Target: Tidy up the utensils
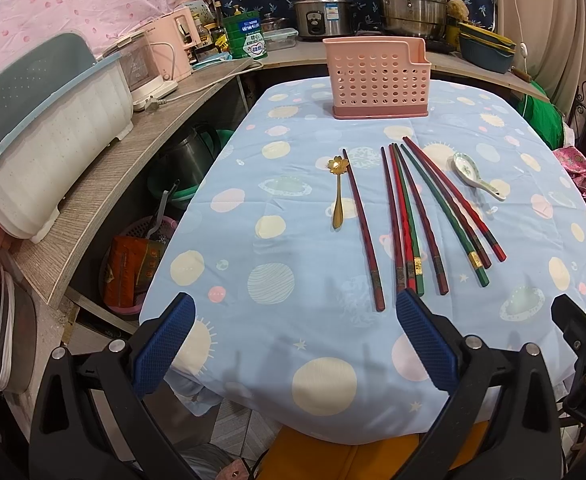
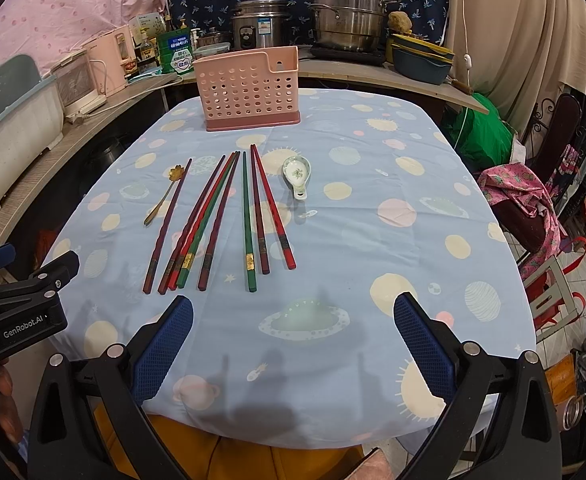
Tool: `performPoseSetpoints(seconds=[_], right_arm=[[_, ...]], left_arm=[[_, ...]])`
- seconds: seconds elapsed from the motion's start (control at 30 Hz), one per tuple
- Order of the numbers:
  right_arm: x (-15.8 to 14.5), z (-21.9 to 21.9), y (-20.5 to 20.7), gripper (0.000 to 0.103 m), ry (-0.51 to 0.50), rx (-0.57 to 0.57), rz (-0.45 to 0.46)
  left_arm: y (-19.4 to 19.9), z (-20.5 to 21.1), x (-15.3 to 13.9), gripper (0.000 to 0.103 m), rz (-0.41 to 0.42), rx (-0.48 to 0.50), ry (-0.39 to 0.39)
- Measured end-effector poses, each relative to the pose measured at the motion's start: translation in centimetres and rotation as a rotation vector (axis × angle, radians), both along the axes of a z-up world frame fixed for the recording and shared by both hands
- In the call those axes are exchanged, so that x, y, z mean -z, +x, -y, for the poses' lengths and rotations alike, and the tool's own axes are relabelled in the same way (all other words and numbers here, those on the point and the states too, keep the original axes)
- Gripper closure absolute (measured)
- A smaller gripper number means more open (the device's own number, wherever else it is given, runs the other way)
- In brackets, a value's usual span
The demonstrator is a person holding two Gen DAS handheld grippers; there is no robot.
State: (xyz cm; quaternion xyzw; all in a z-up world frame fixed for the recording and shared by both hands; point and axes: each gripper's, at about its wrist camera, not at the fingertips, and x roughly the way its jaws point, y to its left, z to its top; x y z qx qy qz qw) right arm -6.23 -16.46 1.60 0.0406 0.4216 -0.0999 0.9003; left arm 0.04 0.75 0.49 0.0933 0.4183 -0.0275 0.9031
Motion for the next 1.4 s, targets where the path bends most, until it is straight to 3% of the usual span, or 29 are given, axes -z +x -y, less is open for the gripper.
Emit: performPoseSetpoints(seconds=[1.1, 1.4], right_arm=[[0.1, 0.3, 0.2, 0.007, 0.002, 0.0, 0.0], [1.0, 1.2, 0.6, 0.007, 0.015, 0.009, -0.01]], left_arm=[[0.0, 0.0, 0.0, 0.007, 0.0, 0.0, 0.0], [0.9, 0.4, 0.8, 0.007, -0.036, -0.003, -0.023]])
